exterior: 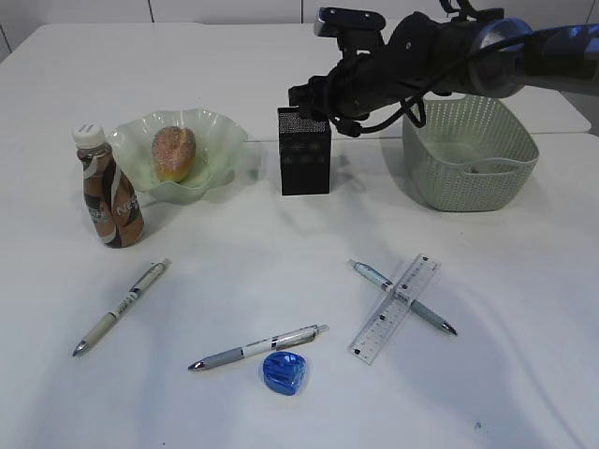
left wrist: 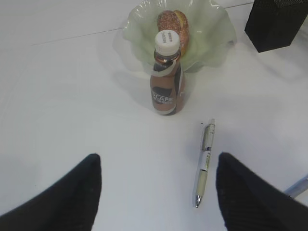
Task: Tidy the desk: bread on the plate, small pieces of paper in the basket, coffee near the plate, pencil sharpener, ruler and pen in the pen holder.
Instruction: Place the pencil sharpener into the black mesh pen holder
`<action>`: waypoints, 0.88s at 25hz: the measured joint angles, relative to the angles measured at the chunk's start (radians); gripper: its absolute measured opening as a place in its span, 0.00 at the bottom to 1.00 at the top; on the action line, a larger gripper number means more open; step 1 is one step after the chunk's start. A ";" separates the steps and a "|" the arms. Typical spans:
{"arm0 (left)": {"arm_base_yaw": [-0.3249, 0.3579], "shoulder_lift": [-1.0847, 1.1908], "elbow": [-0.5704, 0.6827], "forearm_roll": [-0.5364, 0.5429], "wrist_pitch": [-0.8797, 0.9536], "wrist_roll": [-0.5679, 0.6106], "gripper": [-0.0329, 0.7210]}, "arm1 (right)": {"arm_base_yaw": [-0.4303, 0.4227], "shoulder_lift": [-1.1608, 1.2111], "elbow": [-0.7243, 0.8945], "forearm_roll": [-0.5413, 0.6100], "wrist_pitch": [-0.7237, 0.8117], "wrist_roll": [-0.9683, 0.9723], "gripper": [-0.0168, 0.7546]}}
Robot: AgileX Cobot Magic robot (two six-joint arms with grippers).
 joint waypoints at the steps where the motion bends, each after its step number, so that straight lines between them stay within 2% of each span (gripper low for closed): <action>1: 0.000 0.000 0.000 0.000 0.000 0.000 0.74 | 0.000 0.000 0.000 0.000 0.005 -0.011 0.49; 6: 0.000 0.001 0.000 0.000 0.000 0.000 0.74 | 0.000 0.000 0.000 0.000 0.012 -0.022 0.52; 22: 0.000 0.001 0.000 0.000 0.010 0.000 0.74 | 0.000 0.000 -0.005 0.000 0.020 -0.026 0.52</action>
